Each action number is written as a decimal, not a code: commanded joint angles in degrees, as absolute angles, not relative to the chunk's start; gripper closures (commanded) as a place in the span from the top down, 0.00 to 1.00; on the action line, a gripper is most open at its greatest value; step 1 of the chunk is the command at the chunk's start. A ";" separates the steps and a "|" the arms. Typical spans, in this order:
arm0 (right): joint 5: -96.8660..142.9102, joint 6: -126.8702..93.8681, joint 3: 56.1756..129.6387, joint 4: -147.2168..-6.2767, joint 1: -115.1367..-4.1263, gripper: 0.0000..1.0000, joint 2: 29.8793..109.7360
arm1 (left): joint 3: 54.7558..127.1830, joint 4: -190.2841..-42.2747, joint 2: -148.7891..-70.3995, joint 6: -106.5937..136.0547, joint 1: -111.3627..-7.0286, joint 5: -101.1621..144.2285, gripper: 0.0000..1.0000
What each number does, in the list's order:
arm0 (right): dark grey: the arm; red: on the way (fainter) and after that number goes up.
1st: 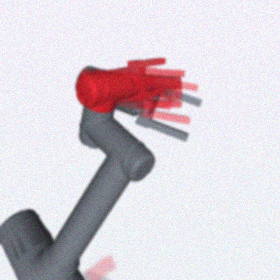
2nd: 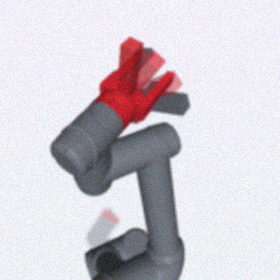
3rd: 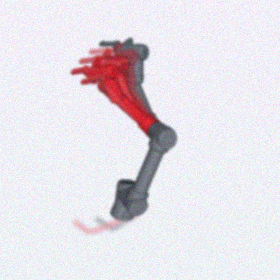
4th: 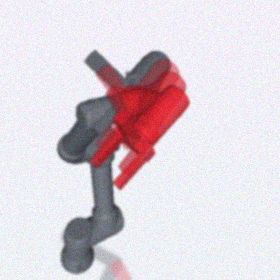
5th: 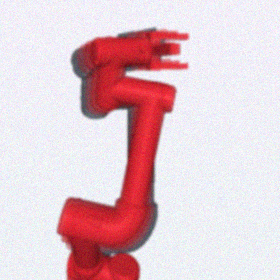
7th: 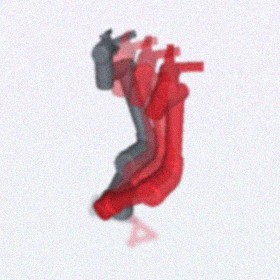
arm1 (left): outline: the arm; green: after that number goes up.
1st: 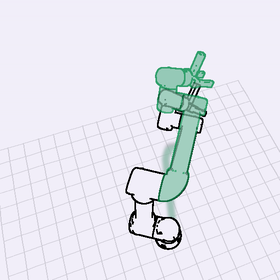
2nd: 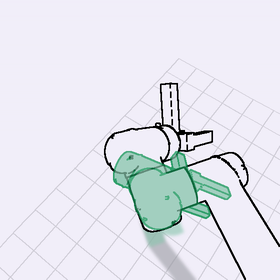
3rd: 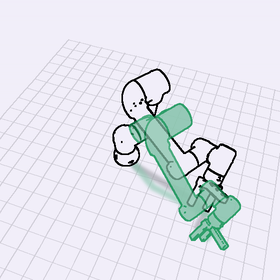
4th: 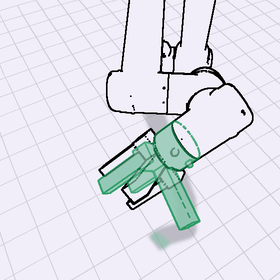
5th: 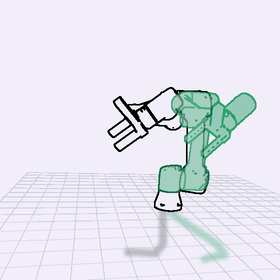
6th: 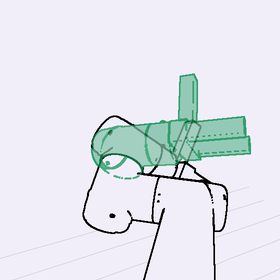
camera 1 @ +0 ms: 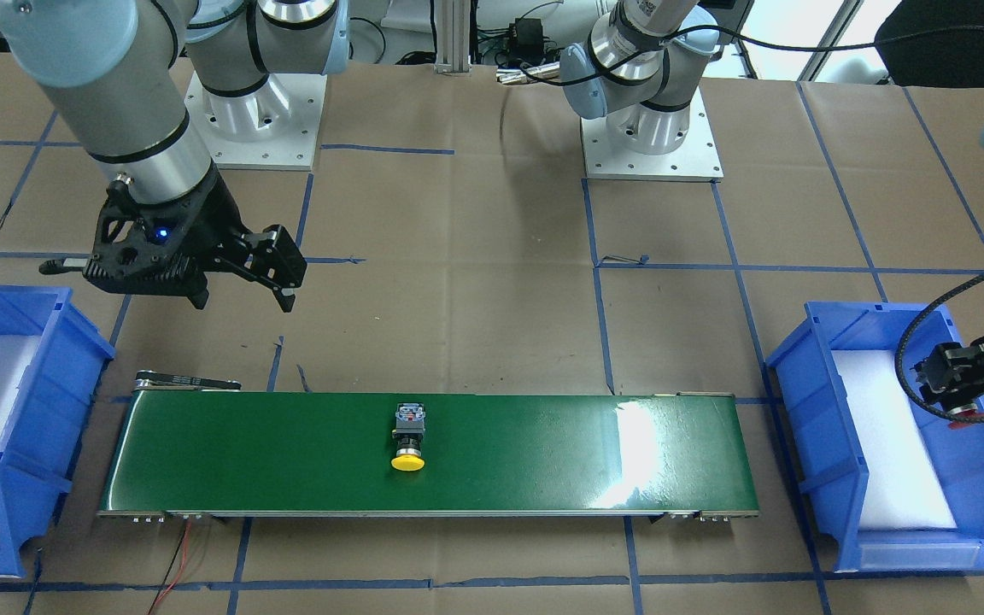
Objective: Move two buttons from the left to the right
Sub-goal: 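Carry the red button onto the belt while the right gripper descends to the yellow button, then grasp the yellow button with the right gripper and lift it while the left gripper withdraws, then lower the yellow button into the far blue bin and open the right gripper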
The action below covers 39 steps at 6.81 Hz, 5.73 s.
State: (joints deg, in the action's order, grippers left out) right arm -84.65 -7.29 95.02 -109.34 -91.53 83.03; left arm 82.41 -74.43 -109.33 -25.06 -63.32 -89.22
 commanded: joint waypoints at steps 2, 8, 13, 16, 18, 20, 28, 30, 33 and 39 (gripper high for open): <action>-88.50 -7.39 92.04 -115.32 -91.41 1.00 74.81 | 82.18 -74.62 -108.54 -16.02 -75.19 -89.82 0.11; -88.95 -7.47 91.05 -115.31 -91.49 1.00 74.01 | 86.73 -65.88 -115.21 3.77 -90.08 -89.65 0.11; -88.42 -7.91 90.88 -115.66 -91.58 1.00 72.70 | 92.46 -58.18 -116.02 -2.63 -89.56 -90.09 0.11; -88.07 -8.00 89.21 -115.75 -91.50 1.00 72.07 | 92.37 -57.48 -116.98 -4.04 -89.56 -90.09 0.17; -88.24 -8.09 90.09 -115.05 -90.88 1.00 71.46 | 91.59 -57.22 -116.90 -3.34 -89.56 -90.26 1.00; -88.86 -7.47 89.91 -115.40 -89.30 1.00 68.66 | 89.13 -58.88 -115.41 -3.34 -89.65 -90.61 1.00; -88.15 -5.73 89.12 -117.42 -89.38 0.34 61.26 | 84.80 -87.54 -96.69 -4.04 -90.26 -90.52 1.00; -88.94 -0.37 89.12 -117.60 -88.34 0.03 61.78 | 88.31 -86.58 -94.32 -3.69 -90.26 -90.27 1.00; -88.94 4.02 81.68 -104.21 -81.85 0.03 70.11 | 88.16 -86.57 -94.31 -4.30 -88.87 -90.44 1.00; -88.07 32.43 89.95 -114.02 -59.34 0.05 73.48 | 88.07 -86.57 -94.39 -4.31 -88.42 -90.09 1.00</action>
